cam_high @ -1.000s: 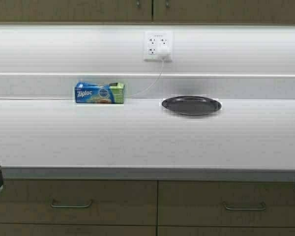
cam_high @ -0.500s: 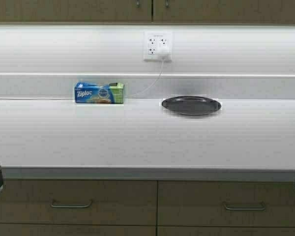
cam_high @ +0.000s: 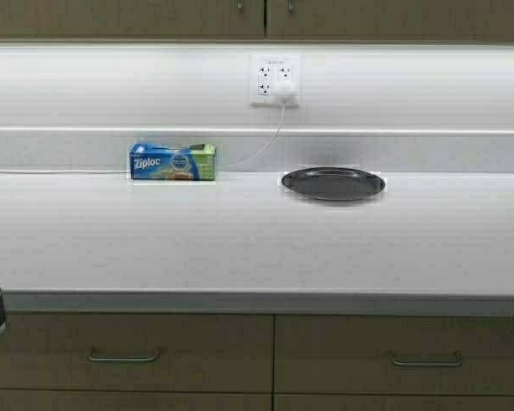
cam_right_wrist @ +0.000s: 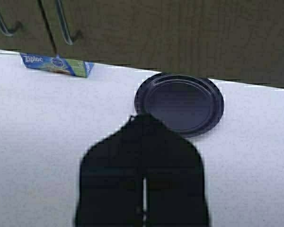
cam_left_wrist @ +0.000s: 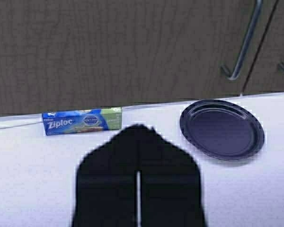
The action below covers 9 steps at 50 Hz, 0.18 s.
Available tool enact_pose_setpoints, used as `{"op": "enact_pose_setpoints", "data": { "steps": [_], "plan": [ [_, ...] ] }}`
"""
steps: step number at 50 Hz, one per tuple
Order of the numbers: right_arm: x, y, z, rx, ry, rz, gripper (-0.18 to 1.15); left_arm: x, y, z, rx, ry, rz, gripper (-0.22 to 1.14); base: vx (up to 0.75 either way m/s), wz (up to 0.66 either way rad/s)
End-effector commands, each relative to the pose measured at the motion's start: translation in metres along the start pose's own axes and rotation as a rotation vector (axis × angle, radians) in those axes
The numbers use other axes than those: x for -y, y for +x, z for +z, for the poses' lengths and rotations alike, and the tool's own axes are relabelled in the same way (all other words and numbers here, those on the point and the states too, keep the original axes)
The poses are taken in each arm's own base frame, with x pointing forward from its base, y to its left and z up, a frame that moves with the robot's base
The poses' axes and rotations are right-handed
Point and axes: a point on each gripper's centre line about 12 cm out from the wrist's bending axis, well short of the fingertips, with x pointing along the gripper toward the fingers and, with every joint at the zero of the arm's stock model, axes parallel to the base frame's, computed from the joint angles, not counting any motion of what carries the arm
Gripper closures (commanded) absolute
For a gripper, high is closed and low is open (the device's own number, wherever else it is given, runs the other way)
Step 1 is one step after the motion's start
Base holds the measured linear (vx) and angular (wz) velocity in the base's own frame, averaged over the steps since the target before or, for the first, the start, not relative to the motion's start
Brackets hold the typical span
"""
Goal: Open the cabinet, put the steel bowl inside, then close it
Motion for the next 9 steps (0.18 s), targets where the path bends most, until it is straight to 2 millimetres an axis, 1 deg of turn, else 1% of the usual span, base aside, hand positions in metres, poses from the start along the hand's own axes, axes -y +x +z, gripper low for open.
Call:
{"op": "enact_pose_setpoints", "data": {
  "steps": [1, 9],
  "plan": [
    [-0.0009, -0.0044, 0.0095, 0.032, -0.002, 0.004, 0.91, 0.0012, -0.0023, 0.0095, 0.029, 0.000, -0.003, 0.87, 0.00, 0.00],
    [-0.0009, -0.0046, 0.0108, 0.035, -0.002, 0.004, 0.90, 0.0011, -0.0023, 0.0095, 0.029, -0.002, -0.003, 0.87, 0.00, 0.00]
  ]
}}
